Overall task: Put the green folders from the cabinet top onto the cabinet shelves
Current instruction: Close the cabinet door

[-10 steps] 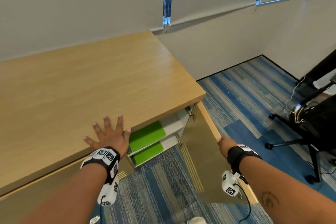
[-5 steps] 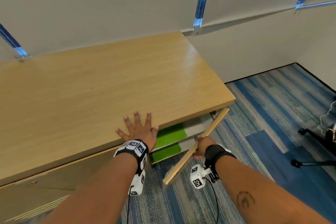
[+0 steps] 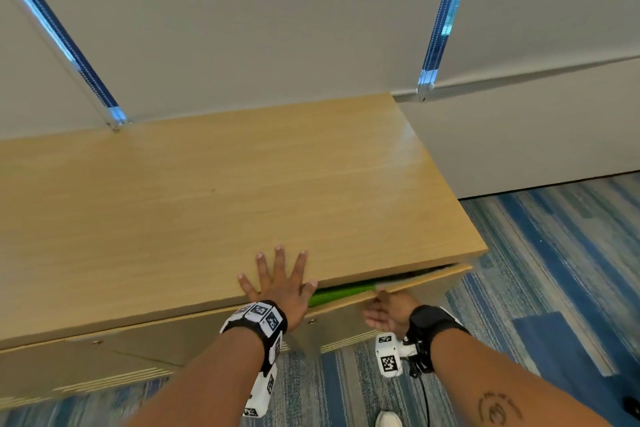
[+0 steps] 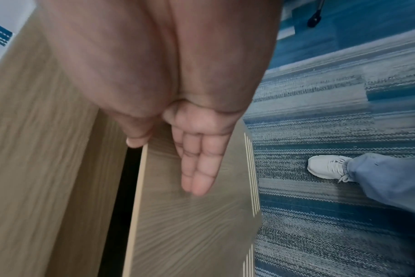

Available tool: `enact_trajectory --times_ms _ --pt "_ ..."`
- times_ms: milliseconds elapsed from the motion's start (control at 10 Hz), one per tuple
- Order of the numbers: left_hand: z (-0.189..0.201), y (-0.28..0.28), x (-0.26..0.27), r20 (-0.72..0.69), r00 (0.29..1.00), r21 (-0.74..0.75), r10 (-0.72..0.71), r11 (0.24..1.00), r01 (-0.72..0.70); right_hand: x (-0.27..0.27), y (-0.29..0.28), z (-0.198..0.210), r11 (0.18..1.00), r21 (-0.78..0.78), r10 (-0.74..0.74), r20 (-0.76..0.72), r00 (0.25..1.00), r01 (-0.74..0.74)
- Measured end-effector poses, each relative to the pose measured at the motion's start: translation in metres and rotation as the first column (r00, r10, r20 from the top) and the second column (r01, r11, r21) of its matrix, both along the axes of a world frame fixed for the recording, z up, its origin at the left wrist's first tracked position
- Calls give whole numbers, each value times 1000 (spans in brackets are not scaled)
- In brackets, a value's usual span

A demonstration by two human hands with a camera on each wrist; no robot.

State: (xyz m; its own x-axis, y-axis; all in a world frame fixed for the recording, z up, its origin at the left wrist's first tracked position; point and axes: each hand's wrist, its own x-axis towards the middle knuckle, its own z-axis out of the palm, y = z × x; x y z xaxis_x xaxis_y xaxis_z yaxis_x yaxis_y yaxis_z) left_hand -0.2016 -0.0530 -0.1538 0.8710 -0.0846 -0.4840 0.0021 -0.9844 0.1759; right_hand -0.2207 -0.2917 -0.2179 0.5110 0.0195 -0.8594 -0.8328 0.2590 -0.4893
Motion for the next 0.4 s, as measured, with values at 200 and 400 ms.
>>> enact_trajectory --times_ms 200,400 --pt "9 -2 -3 -10 1000 1 28 1000 -28 14 -5 6 987 6 158 -111 981 -158" --pt "28 3 1 -20 993 -110 118 987 -120 28 -14 -19 860 -124 489 -71 869 -494"
